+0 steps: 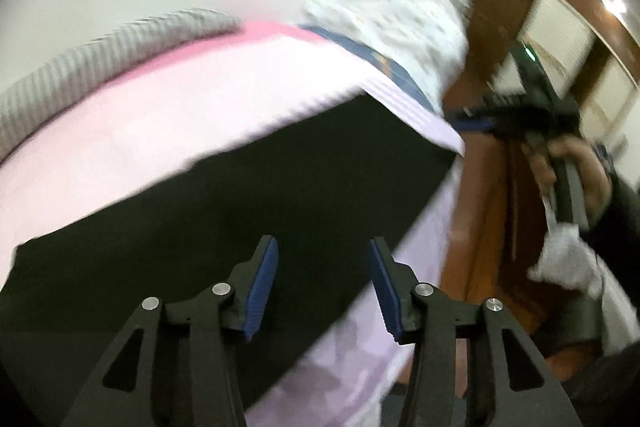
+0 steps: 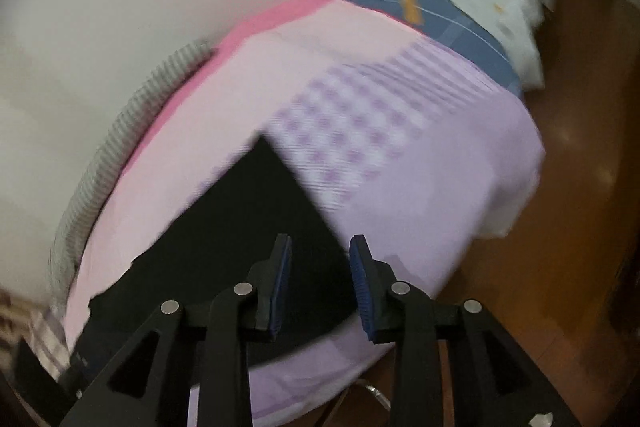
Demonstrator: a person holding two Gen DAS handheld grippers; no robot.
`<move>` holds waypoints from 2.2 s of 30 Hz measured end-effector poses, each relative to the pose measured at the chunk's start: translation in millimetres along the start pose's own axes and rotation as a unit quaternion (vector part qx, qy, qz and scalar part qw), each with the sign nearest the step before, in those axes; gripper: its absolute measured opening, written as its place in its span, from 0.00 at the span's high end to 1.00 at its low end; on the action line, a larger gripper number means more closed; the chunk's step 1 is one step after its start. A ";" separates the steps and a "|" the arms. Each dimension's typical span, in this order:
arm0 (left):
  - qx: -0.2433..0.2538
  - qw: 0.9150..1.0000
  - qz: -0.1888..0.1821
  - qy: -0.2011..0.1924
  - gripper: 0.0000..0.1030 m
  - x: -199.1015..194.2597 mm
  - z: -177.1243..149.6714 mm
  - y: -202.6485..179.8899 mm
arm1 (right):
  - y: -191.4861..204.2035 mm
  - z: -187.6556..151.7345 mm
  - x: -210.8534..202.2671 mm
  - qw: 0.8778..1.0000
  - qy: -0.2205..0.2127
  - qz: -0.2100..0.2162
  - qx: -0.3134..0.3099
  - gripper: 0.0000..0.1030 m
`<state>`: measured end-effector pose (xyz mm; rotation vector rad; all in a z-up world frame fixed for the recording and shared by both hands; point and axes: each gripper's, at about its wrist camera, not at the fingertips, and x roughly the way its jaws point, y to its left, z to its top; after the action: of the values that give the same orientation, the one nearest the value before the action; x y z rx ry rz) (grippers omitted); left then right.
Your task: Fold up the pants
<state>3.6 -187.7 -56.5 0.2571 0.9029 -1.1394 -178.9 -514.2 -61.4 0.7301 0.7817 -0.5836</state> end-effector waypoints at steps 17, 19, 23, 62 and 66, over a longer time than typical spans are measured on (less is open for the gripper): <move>-0.246 0.931 0.262 -0.063 0.50 -117.1 -97.2 176.3 | 345.3 -63.5 139.8 0.892 0.192 0.235 -0.336 0.72; -0.258 0.925 0.272 -0.061 0.50 -123.1 -109.2 183.5 | 374.2 -75.9 151.9 0.874 0.213 0.246 -0.362 0.72; -0.279 0.918 0.275 -0.057 0.50 -128.8 -128.1 196.0 | 421.0 -100.7 176.4 0.842 0.244 0.249 -0.412 0.72; -0.260 0.925 0.277 -0.025 0.48 -124.1 -158.5 165.9 | 359.4 -97.4 170.0 0.896 0.207 0.203 -0.336 0.72; -0.246 0.924 0.293 -0.011 0.48 -119.5 -159.8 163.5 | 324.9 -83.5 176.1 0.919 0.186 0.176 -0.300 0.74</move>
<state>52.7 59.4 -112.1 0.0871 0.9745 -0.3410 116.6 -285.7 -124.6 0.3909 1.0828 0.1409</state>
